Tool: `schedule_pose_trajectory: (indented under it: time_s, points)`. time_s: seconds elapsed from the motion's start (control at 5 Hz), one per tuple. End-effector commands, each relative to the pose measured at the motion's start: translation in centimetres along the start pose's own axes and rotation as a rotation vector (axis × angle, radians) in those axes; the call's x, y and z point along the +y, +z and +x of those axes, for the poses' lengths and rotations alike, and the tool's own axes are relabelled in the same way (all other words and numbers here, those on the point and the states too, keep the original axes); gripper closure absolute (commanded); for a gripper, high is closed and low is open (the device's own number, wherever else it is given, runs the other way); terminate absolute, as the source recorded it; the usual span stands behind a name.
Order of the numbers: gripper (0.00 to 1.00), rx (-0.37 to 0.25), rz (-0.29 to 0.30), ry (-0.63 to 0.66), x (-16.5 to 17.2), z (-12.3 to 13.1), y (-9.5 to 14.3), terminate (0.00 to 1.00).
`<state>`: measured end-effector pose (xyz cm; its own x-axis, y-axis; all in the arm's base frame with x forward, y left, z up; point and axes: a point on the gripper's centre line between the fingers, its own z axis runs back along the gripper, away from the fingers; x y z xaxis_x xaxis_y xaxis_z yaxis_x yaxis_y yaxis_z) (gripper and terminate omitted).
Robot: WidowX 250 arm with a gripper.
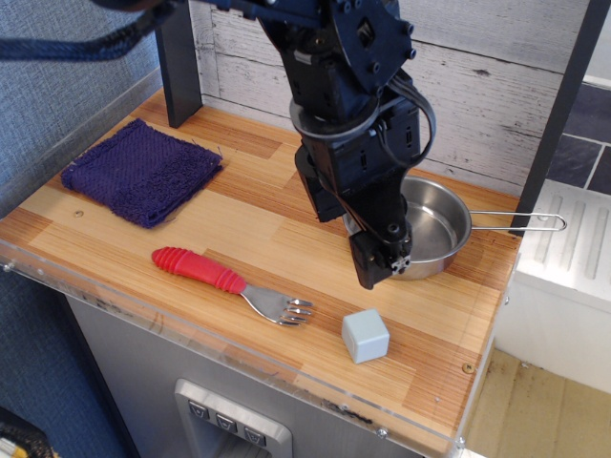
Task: Move the towel over to the pot
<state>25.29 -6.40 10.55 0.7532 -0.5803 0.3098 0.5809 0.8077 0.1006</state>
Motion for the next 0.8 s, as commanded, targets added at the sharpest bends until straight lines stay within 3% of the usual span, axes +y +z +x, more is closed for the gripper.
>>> schedule_pose_trajectory:
  time_s: [0.0, 0.2, 0.6]
  points:
    - [0.0, 0.0, 0.0, 0.0, 0.0, 0.0, 0.0, 0.0]
    - [0.0, 0.005, 0.044, 0.059, 4.3, 0.1, 0.5, 0.0]
    - [0.0, 0.015, 0.074, 0.168, 12.1, -0.8, 0.8, 0.0]
